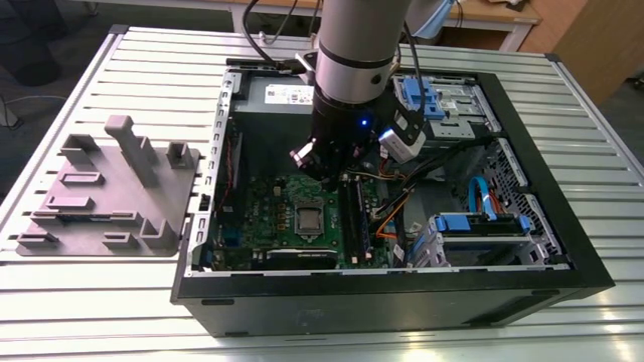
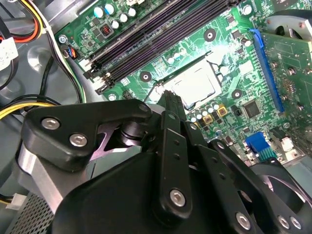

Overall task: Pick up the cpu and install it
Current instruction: 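Install the first cpu locking lever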

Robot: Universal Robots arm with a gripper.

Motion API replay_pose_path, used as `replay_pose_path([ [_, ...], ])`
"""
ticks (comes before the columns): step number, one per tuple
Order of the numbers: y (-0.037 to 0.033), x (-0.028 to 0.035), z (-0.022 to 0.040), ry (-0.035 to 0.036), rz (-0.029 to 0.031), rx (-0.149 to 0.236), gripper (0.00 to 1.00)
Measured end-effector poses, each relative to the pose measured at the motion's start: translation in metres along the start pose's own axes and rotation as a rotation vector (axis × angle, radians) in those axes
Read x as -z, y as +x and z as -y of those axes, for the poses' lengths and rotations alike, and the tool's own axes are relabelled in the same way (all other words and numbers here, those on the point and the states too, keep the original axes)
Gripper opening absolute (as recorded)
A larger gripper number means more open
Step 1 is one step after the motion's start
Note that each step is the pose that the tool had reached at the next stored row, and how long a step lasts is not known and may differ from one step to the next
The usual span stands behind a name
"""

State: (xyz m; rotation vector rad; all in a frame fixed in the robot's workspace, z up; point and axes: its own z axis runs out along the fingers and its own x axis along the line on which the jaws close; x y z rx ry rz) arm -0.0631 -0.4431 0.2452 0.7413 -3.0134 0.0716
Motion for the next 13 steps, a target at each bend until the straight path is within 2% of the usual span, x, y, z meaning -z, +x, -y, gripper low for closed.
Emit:
replay_pose_path([
  [6,0.0009,0.0177,0.0007,-0.0057,0.0013,0.0,0.1],
  [10,0.0006,0.0194,0.0002,-0.0101,0.0032,0.0,0.1],
  [13,-0.0015,0.0192,-0.0038,-0.0139,0.0052,0.0,0.1],
])
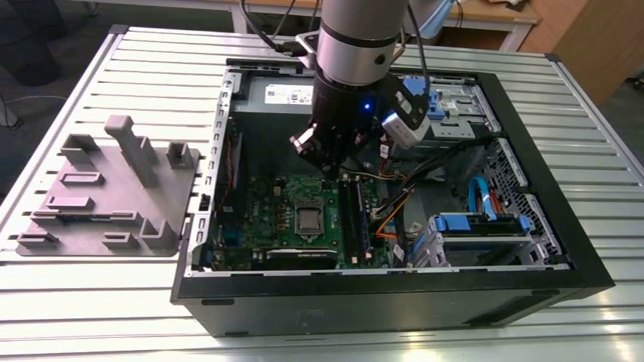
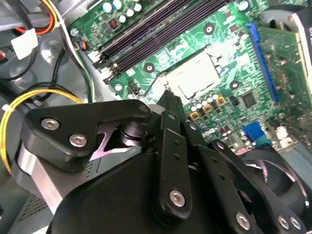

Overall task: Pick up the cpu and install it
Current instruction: 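Install the first cpu locking lever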

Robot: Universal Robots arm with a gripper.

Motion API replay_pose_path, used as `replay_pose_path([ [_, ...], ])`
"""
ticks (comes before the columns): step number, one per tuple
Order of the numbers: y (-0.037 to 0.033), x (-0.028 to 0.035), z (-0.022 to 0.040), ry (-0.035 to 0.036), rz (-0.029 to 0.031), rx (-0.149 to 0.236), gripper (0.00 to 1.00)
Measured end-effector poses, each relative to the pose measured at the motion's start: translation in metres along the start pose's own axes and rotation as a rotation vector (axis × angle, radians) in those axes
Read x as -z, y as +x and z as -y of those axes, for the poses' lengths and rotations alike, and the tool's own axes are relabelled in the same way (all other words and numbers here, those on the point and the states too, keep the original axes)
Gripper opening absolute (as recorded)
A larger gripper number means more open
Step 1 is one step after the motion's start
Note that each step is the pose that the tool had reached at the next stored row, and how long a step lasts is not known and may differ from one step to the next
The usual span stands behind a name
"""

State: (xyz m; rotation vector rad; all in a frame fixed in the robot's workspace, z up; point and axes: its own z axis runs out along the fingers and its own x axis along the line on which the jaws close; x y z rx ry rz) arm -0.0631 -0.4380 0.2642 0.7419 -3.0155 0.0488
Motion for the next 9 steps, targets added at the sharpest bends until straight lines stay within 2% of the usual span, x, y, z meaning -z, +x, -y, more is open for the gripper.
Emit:
replay_pose_path([
  [2,-0.0013,-0.0001,-0.0025,-0.0044,0.0023,0.0,0.1],
  [3,-0.0015,-0.0001,-0.0028,-0.0106,0.0054,0.0,0.1],
  [4,-0.0015,-0.0002,-0.0029,-0.0217,0.0115,0.001,0.1],
  [5,-0.0015,-0.0002,-0.003,-0.0362,0.019,0.001,0.1],
  [6,-0.0016,-0.0002,-0.003,-0.0466,0.0244,0.001,0.1],
  [8,-0.0016,-0.0003,-0.0031,-0.0634,0.0332,0.002,0.1],
  [9,-0.0016,-0.0003,-0.0033,-0.0669,0.035,0.002,0.1],
])
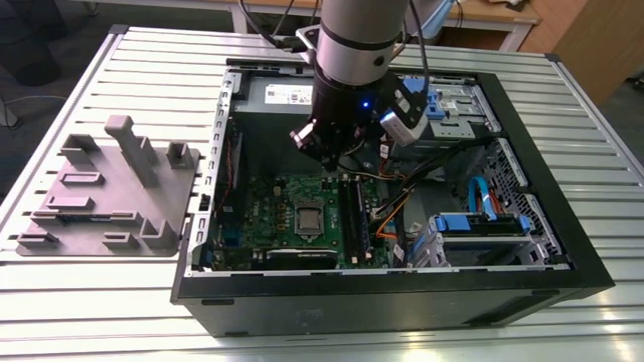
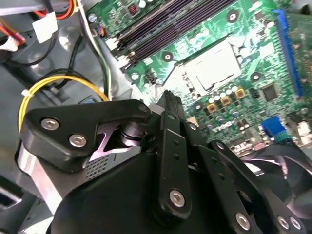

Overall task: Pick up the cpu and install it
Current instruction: 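Install the first cpu locking lever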

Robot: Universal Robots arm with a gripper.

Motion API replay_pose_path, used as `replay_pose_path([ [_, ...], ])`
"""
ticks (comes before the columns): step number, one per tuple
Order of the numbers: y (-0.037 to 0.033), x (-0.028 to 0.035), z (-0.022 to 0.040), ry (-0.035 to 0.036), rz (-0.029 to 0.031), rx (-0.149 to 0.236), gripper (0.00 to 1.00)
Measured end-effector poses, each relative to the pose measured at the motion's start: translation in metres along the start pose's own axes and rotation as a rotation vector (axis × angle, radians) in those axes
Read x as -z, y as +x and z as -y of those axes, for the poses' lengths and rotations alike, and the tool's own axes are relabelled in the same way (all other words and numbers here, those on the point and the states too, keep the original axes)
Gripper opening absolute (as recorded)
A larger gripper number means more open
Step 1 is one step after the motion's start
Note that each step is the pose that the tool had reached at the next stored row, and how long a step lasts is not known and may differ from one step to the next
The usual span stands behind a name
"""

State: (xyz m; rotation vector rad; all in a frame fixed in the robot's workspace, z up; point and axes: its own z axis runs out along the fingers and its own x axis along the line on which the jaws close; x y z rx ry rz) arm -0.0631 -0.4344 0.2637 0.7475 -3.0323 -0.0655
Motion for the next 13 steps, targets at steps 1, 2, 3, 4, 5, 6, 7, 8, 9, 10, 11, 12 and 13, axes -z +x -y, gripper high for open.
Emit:
replay_pose_path([
  [1,-0.0003,-0.0004,-0.0004,-0.0019,0.0012,0.0,0.1],
  [2,-0.0006,-0.0007,-0.0009,-0.0027,0.0015,0.0,0.1],
  [3,-0.001,-0.0012,-0.0018,-0.0031,0.0017,0.0,0.1],
  [4,-0.0015,-0.0018,-0.0026,-0.0035,0.002,0.0,0.1],
  [5,-0.0019,-0.0023,-0.0034,-0.0037,0.002,0.0,0.1],
  [6,-0.0022,-0.0027,-0.0042,-0.0038,0.002,0.0,0.1],
  [7,-0.0027,-0.0033,-0.0051,-0.004,0.0022,0.0,0.1],
  [8,-0.0032,-0.0038,-0.0062,-0.004,0.0022,0.0,0.1],
  [9,-0.0037,-0.0043,-0.0073,-0.0041,0.0022,0.0,0.1],
  [10,-0.0042,-0.0049,-0.0084,-0.0042,0.0023,0.0,0.1],
  [11,-0.0045,-0.0055,-0.0094,-0.0042,0.0023,0.0,0.1],
  [12,-0.0048,-0.0062,-0.0104,-0.0042,0.0022,0.0,0.1],
  [13,-0.005,-0.007,-0.0114,-0.0042,0.0023,0.0,0.1],
])
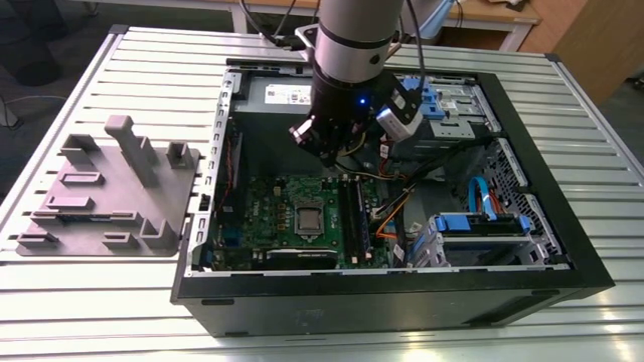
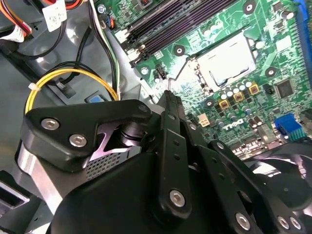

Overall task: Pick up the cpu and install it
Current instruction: 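Install the first cpu locking lever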

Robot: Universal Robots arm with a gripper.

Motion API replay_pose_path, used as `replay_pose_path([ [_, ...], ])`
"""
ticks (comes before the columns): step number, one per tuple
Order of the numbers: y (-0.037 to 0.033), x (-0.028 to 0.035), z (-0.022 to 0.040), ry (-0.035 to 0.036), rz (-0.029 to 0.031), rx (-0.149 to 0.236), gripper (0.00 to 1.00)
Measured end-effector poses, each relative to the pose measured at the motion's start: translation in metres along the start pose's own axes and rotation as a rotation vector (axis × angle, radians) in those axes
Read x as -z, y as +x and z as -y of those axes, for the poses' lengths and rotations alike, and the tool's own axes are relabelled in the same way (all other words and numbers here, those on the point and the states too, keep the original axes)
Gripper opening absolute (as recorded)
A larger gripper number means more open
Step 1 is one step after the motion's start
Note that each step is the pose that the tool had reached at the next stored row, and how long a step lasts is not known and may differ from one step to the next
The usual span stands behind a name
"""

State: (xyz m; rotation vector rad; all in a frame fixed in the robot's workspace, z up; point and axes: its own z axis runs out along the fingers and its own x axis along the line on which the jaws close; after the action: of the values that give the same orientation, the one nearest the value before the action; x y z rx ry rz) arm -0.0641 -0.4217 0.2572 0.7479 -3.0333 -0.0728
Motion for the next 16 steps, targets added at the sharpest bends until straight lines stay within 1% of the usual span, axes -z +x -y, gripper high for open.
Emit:
replay_pose_path([
  [11,-0.0006,-0.0086,-0.0079,0.0,0.0,0.0,0.1],
  [16,-0.0013,-0.0112,-0.0097,0.0,0.0001,0.0,0.1],
])
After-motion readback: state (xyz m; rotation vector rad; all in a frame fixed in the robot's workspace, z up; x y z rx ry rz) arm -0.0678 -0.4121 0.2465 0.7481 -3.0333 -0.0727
